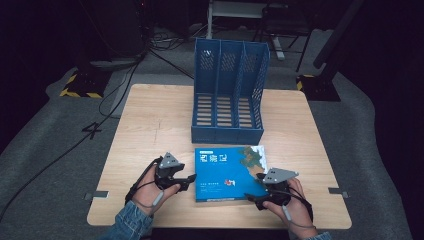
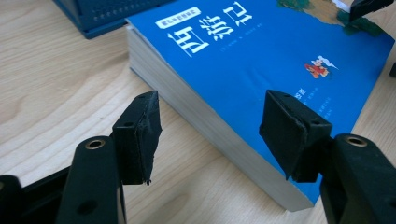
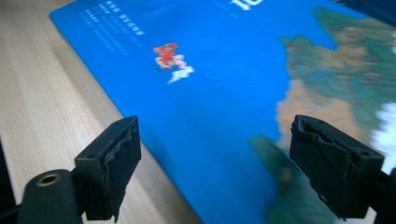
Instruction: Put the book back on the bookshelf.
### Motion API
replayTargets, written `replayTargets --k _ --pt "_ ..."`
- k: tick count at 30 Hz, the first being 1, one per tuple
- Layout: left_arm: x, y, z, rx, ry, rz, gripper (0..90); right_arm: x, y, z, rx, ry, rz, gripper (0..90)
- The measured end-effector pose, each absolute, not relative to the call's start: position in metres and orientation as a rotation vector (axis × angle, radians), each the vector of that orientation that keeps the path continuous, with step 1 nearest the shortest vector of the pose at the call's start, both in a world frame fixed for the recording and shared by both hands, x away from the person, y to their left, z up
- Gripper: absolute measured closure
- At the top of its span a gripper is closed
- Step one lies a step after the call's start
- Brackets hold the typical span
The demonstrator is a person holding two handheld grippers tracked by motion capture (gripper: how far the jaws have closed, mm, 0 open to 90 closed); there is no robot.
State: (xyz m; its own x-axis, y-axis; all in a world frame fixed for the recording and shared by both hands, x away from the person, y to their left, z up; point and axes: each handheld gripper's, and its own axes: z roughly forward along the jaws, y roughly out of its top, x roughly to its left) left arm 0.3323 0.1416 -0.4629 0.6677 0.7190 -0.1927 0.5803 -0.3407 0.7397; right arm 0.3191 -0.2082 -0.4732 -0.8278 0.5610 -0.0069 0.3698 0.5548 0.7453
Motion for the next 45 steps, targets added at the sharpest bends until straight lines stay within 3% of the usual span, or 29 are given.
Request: replayTargets --k 13,18,22,26,30,34,38,41,45 --pt "0.341 0.132 -0.483 2.062 1.033 0.138 34.1 0.312 -0.182 -0.481 0.658 2.524 1.078 14.7" --pt "0.341 0.122 -0.488 2.028 1.03 0.046 34.6 0.309 -0.179 -0.483 0.622 2.514 1.05 12.8" --pt "0.34 0.12 -0.486 2.053 1.019 0.075 32.5 0.307 -0.177 -0.486 0.578 2.498 1.014 12.9" --pt "0.338 0.12 -0.48 2.08 0.992 0.148 44.0 0.307 -0.176 -0.485 0.57 2.503 0.999 13.5" --pt "0.335 0.117 -0.473 2.084 0.947 0.208 49.7 0.307 -0.176 -0.485 0.574 2.5 0.996 14.2" --pt "0.334 0.118 -0.465 1.982 0.927 0.103 60.1 0.308 -0.177 -0.486 0.589 2.495 1.023 14.2" --pt "0.332 0.114 -0.464 2.013 0.907 0.164 71.0 0.307 -0.177 -0.486 0.599 2.49 1.028 14.1" --pt "0.334 0.117 -0.461 1.989 0.924 0.111 81.5 0.307 -0.176 -0.486 0.601 2.483 1.03 13.9" --pt "0.334 0.116 -0.453 2.007 0.901 0.096 85.2 0.305 -0.176 -0.484 0.605 2.486 1.034 16.6"
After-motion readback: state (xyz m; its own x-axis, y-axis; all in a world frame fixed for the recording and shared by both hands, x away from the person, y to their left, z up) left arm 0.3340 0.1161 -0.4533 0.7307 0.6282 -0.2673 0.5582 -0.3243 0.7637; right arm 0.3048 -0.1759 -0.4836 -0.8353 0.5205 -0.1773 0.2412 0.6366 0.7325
